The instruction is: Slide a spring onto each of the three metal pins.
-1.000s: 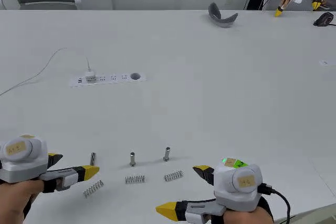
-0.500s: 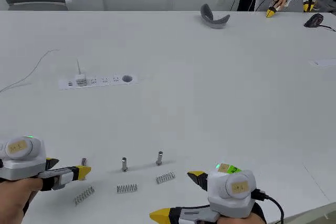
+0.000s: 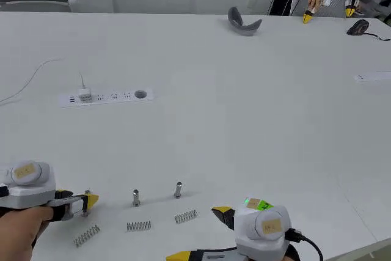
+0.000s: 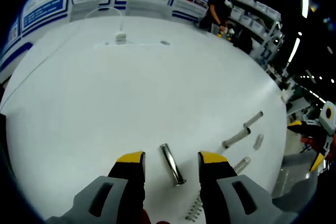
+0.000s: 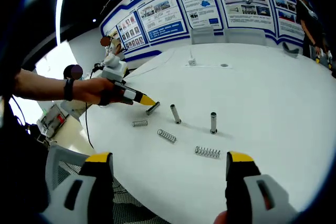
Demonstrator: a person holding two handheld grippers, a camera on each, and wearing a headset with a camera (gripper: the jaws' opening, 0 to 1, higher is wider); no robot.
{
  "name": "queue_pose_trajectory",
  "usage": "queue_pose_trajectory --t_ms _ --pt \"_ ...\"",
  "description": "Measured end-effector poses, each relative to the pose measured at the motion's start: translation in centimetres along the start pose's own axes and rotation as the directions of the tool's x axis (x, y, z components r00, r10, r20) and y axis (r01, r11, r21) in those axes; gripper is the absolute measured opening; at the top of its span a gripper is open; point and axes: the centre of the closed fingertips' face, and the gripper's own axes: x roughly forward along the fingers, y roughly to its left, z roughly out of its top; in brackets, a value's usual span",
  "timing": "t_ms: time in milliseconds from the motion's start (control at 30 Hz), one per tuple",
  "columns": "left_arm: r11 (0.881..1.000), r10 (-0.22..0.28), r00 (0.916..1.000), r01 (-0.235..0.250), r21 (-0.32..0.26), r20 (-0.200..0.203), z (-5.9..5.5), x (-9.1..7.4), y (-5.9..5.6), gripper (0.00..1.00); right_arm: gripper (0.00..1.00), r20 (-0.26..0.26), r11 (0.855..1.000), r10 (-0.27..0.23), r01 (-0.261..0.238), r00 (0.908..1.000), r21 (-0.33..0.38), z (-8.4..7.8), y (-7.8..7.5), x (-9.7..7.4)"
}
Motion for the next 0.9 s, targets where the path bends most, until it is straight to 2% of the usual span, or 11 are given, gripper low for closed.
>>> queue_pose_trajectory --t_ms 167,433,633,733,800,900 --pt "0.999 0.009 0.9999 -0.009 -0.05 -0.007 0.0 0.7 0.2 0.37 0.9 -0.006 1.0 0.001 -0.001 1.0 0.006 -0.2 0.0 0.1" --pt "0.997 0.055 0.9982 -0.056 -0.061 -0.022 0.0 1.2 0.7 0.26 0.9 -0.015 1.0 0.0 0.0 0.9999 0.018 -0.5 -0.3 0.2" --pt "0.994 0.103 0.9929 -0.105 -0.037 -0.06 -0.5 1.2 0.5 0.18 0.9 -0.018 1.0 0.005 -0.004 0.9998 0.02 -0.6 -0.3 0.4" --pt "0.989 0.143 0.9861 -0.146 -0.029 -0.084 -0.6 1.0 0.3 0.14 0.9 -0.025 1.0 0.012 -0.011 0.9996 0.018 -0.7 -0.1 0.6" --pt "0.989 0.141 0.9854 -0.144 -0.031 -0.096 -0.6 0.9 -0.1 0.11 0.9 -0.027 1.0 0.016 -0.015 0.9995 0.016 -0.8 0.0 0.6" --pt "0.986 0.167 0.9788 -0.167 0.01 -0.118 -0.6 1.0 -0.4 0.1 0.9 -0.029 1.0 0.018 -0.018 0.9994 0.014 -0.8 0.0 0.7"
